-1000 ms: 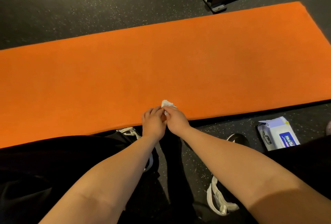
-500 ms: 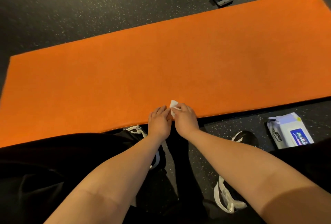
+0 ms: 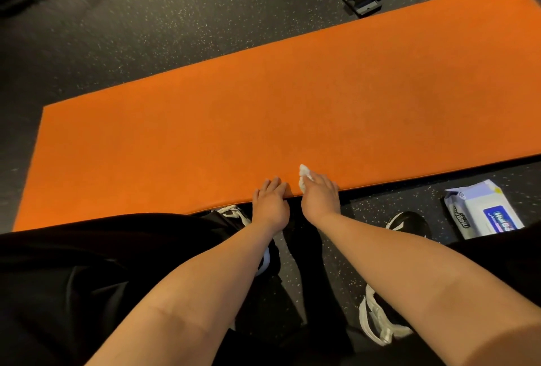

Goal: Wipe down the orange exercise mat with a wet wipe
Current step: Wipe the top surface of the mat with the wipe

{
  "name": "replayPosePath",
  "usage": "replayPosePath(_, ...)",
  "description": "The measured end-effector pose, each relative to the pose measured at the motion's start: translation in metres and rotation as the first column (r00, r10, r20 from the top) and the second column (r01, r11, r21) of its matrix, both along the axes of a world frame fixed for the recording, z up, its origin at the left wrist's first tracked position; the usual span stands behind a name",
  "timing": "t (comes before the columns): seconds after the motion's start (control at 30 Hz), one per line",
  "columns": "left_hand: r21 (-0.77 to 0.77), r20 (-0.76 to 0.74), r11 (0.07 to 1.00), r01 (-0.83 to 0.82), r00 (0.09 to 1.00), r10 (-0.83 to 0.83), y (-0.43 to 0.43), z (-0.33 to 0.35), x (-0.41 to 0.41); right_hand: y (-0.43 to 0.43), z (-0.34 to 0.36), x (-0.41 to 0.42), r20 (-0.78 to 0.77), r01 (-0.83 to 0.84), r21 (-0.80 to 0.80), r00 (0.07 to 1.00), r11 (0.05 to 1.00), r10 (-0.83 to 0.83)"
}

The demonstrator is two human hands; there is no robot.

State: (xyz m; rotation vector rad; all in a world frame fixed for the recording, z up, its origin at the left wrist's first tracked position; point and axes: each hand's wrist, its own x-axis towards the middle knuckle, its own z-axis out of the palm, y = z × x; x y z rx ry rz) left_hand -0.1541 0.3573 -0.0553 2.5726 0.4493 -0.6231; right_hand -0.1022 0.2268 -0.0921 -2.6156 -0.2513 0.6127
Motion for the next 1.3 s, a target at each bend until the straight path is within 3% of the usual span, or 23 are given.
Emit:
replayPosePath(0.1,-0.006,-0.017,1.0,-0.004,1.0,0.004,-0.001,0.002,-0.001,0.004,0.008,-0.005,-0.031,0.06,0.004,0.998,0.998,-0.06)
replayPosePath(0.27,-0.02,0.001,1.0,-0.008,1.0,0.008,0.0,0.001,-0.003,0.014,0.003,-0.02,-0.063,-0.157,0.129,0.984,0.979,0.166)
replayPosePath(0.33,-0.022,-0.006,1.0,0.002,1.0,-0.002,0.0,0.002,-0.004,0.006,0.005,-0.012,-0.042,-0.169,0.052,0.984,0.984,0.172)
replayPosePath(0.43,-0.024,-0.016,1.0,0.015,1.0,-0.015,0.001,0.004,-0.002,-0.006,0.01,0.003,-0.071,-0.031,-0.082,0.997,0.996,0.025)
replayPosePath(0.5,-0.017,-0.002,1.0,0.015,1.0,-0.015,0.002,0.004,-0.002,-0.001,0.013,0.003,-0.084,-0.003,-0.085,0.996,0.996,-0.004)
replayPosePath(0.63,-0.008,0.05,1.0,-0.02,0.999,0.021,0.004,-0.001,-0.003,0.021,0.012,-0.016,-0.064,-0.212,0.089,0.974,0.973,0.218)
replayPosePath(0.7,-0.003,0.067,1.0,-0.028,0.997,0.028,0.005,-0.003,-0.003,0.019,0.01,-0.017,-0.064,-0.263,0.083,0.961,0.961,0.268)
replayPosePath(0.83,0.036,0.055,0.999,-0.014,0.998,0.012,0.006,-0.004,-0.002,0.008,0.013,-0.001,-0.093,-0.131,-0.08,0.988,0.988,0.124)
replayPosePath(0.93,0.052,0.073,0.998,-0.03,0.997,0.026,0.005,-0.003,-0.001,0.013,0.015,-0.002,-0.081,-0.061,-0.071,0.995,0.996,0.055)
replayPosePath(1.07,0.059,0.095,0.997,-0.054,0.994,0.048,0.006,-0.005,0.0,0.019,0.012,-0.018,-0.027,-0.225,0.088,0.973,0.97,0.228)
replayPosePath(1.13,0.064,0.11,0.997,-0.043,0.993,0.036,0.008,-0.007,0.0,0.012,0.009,-0.009,-0.011,-0.263,0.045,0.964,0.964,0.264)
replayPosePath(1.3,0.077,0.11,0.997,-0.015,0.994,0.006,0.015,-0.008,0.003,0.003,0.005,0.02,-0.098,0.013,-0.137,0.995,0.99,-0.027)
